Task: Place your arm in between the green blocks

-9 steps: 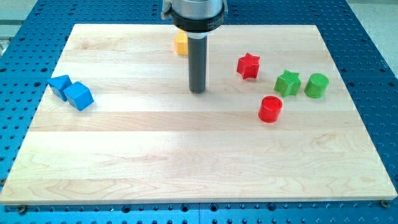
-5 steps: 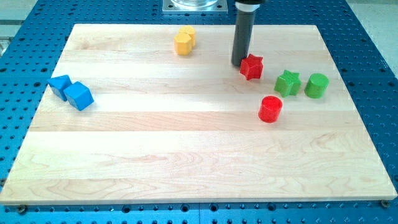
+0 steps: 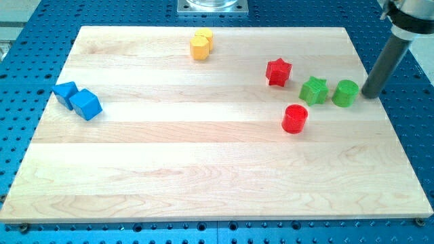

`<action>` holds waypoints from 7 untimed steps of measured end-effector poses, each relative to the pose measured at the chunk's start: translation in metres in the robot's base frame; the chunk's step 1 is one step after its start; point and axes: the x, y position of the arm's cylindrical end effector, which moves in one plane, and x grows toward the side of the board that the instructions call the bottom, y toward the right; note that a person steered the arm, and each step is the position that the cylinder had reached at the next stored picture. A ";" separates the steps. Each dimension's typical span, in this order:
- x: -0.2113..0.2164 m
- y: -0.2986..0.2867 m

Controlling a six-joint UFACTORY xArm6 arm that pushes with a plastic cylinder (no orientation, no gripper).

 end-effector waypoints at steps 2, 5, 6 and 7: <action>0.015 -0.045; 0.021 -0.099; 0.004 -0.134; -0.003 -0.210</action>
